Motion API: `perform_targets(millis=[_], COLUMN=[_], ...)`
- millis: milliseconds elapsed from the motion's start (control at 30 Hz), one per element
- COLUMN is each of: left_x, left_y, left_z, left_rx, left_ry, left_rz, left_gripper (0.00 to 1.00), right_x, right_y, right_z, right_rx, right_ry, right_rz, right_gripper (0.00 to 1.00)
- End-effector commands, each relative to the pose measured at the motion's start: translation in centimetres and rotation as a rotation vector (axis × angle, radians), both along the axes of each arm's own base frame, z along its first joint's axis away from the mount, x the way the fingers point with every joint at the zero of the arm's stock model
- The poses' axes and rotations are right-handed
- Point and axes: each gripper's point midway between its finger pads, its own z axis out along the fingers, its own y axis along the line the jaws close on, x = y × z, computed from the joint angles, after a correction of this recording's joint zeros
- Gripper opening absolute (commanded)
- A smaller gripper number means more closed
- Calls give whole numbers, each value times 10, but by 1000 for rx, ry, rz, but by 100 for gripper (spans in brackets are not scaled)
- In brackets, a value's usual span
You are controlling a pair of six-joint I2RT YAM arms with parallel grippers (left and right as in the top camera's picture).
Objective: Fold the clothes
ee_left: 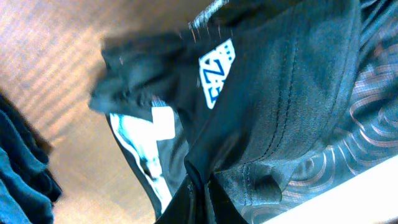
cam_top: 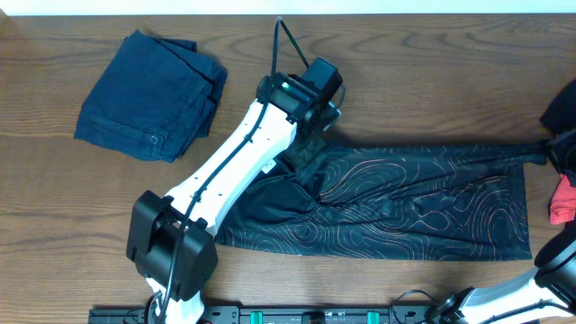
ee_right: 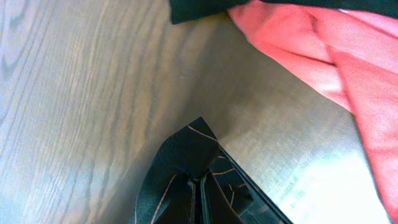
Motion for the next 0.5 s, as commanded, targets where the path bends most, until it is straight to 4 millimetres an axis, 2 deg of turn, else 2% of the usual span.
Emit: perform_targets(millis=[0,133,300,467], left_x=[-2,-1,17,13], left_y=[9,19,53,70], left_z=[4,4,9,9], left_rx=[36,71,205,238], left_ry=[6,4,-84,-46], left_rz=[-5,8,102,133], left_gripper=[6,6,6,6], right_x=[-11,-16,-20,-24], right_y=[-10,-5,1,6], right_z=[10,7,4,2], right_rx=[-12,12,31,45], right_ry=[1,26,48,69], right_rz=[-52,-52,-42,-32], right_gripper=[1,1,1,1])
